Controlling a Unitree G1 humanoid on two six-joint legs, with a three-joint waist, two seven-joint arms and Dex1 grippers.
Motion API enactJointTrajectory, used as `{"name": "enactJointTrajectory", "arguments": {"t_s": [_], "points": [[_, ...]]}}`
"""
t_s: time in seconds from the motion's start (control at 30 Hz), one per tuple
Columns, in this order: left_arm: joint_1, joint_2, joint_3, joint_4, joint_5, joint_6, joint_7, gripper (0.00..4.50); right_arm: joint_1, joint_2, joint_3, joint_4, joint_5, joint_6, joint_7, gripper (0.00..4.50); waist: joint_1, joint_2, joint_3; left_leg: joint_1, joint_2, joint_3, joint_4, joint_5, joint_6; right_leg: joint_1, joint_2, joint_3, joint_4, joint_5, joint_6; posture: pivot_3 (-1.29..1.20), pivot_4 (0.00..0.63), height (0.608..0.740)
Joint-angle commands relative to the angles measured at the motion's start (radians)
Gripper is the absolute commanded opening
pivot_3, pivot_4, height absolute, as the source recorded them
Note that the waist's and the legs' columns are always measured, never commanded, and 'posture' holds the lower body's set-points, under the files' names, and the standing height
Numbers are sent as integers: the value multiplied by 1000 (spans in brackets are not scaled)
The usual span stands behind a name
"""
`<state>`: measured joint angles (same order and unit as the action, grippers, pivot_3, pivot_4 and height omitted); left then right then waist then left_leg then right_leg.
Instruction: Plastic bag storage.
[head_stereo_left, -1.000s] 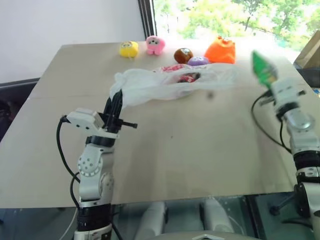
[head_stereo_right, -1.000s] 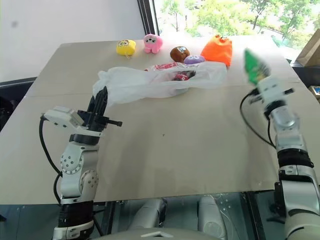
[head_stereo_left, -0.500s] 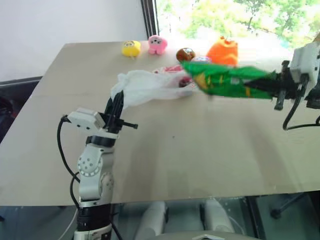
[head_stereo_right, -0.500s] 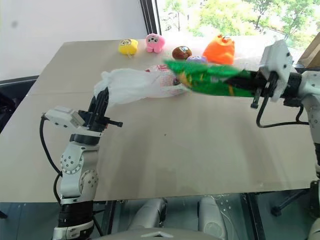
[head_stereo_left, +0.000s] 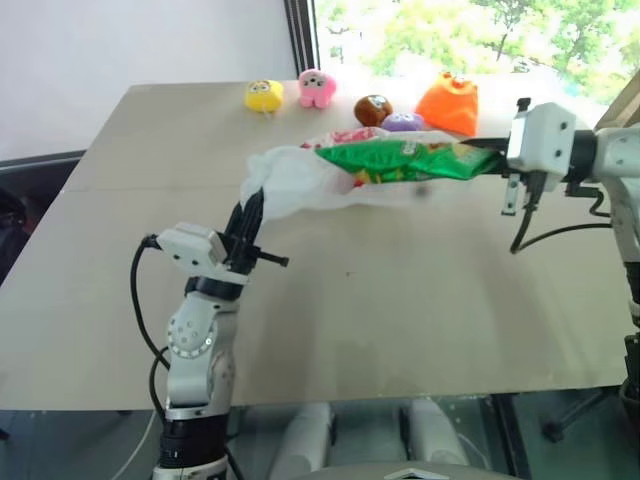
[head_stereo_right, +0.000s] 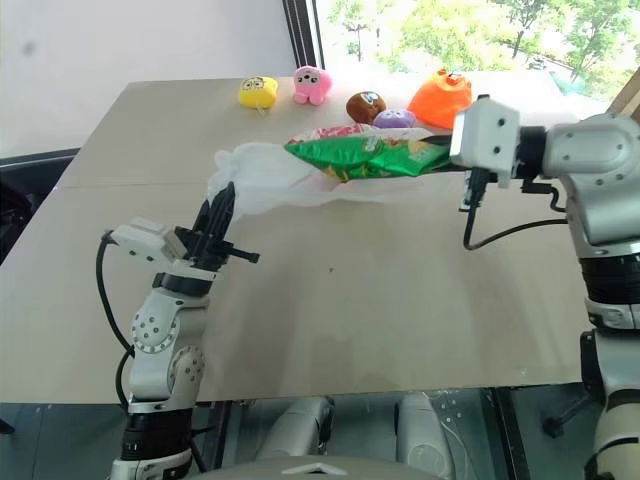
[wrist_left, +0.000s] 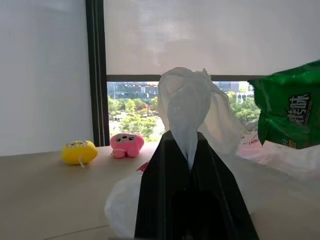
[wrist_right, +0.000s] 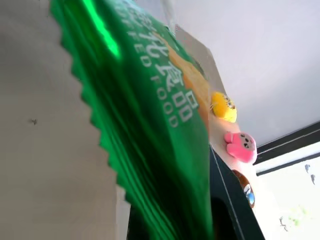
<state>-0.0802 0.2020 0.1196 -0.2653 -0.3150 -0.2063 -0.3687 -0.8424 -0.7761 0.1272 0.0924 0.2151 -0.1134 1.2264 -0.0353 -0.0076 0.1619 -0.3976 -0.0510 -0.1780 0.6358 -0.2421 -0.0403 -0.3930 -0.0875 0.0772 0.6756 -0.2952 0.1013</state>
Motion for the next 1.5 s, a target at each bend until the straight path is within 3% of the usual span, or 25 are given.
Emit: {"name": "enactJointTrajectory", "arguments": {"t_s": [0.03,0.5,0.7,0.83,0.93,1.17,1.33,1.5], "points": [[-11,0,0,-51,5,-21,4,0,-52,23,20,61,-65,-127,8,61,-1,0,0,0,0,0,0,0,0,0,0,0,0,0,0,0,150,740],[-21,-65,14,-90,26,-7,114,0,-213,169,112,497,-341,-509,-164,61,-6,0,0,0,0,0,0,0,0,-1,0,0,1,0,0,0,150,740],[9,-65,-43,-110,38,-10,90,0,-306,306,110,648,-518,-515,-557,61,-16,0,0,1,0,2,0,0,-1,-3,1,2,3,0,0,0,150,740],[3,-60,-55,-106,43,-12,83,0,-356,389,174,744,-644,-518,-735,61,-12,0,0,0,0,2,0,0,-1,-3,1,2,3,0,0,0,150,740],[-8,-62,-57,-101,43,-10,82,0,-372,439,234,810,-712,-524,-791,873,-14,0,0,0,0,2,0,0,-1,-3,1,2,3,0,0,0,150,740],[-24,-56,-47,-80,34,-11,75,0,-287,501,267,787,-615,-575,-617,4286,-19,0,0,0,0,2,0,0,-1,-3,1,2,3,0,0,0,150,740],[-29,-65,-55,-65,38,-16,74,0,-231,474,184,706,-508,-505,-597,4447,-30,0,0,0,0,1,0,0,-1,-3,1,2,3,0,0,0,150,740],[-30,-66,-57,-61,39,-17,72,0,-106,377,49,409,-222,-224,-375,4447,-24,0,0,0,0,0,0,0,0,-2,1,1,2,0,0,0,150,740]]}}
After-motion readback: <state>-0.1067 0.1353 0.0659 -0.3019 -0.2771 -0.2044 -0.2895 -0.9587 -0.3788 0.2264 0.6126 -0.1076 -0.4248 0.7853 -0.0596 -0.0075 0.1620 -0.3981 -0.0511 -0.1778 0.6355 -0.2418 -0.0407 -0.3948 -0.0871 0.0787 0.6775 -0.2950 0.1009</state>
